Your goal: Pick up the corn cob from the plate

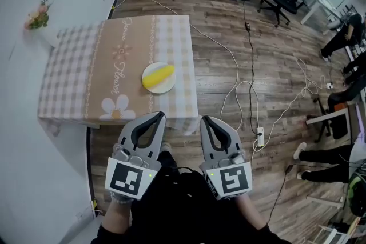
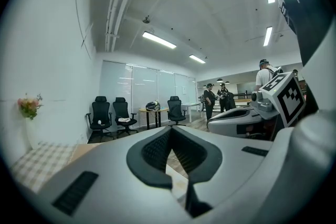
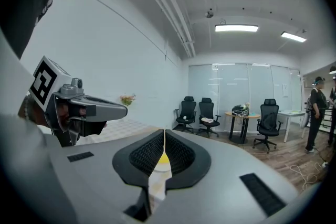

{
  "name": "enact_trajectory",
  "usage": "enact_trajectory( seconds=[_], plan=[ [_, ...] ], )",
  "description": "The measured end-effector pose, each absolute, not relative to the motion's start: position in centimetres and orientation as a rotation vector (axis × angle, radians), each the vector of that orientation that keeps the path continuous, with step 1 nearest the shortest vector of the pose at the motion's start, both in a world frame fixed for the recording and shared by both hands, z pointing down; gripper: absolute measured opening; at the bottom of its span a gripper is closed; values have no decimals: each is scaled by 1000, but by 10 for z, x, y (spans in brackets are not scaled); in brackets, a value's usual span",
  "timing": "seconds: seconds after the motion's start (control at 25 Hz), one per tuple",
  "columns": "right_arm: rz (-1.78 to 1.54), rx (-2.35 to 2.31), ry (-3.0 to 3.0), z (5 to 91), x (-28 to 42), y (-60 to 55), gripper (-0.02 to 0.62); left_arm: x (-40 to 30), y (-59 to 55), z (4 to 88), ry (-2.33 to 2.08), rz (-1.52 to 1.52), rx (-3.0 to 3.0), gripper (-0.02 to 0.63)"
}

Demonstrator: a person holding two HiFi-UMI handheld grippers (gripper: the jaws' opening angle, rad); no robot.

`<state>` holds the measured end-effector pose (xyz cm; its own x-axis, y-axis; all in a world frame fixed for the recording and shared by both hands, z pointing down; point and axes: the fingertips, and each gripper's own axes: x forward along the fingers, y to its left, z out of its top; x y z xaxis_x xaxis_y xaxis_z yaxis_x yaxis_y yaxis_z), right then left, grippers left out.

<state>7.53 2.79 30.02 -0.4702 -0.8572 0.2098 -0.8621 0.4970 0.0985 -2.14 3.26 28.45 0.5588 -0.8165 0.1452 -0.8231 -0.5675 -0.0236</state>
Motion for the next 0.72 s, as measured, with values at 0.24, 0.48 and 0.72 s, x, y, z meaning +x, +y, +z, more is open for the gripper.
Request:
enact_trajectory(
  seconds=[0.24, 0.48, 0.72],
  plan=[
    [25, 1478, -2521, 306, 56, -12, 44, -40, -9, 289, -1422, 220, 2745, 12],
    [38, 1487, -2510, 309, 39, -46, 44, -57, -42, 291, -1410, 228, 2752, 12],
    [21, 1480, -2516, 311, 25, -66, 44, -71, -63, 294, -1408, 217, 2744, 12]
  ],
)
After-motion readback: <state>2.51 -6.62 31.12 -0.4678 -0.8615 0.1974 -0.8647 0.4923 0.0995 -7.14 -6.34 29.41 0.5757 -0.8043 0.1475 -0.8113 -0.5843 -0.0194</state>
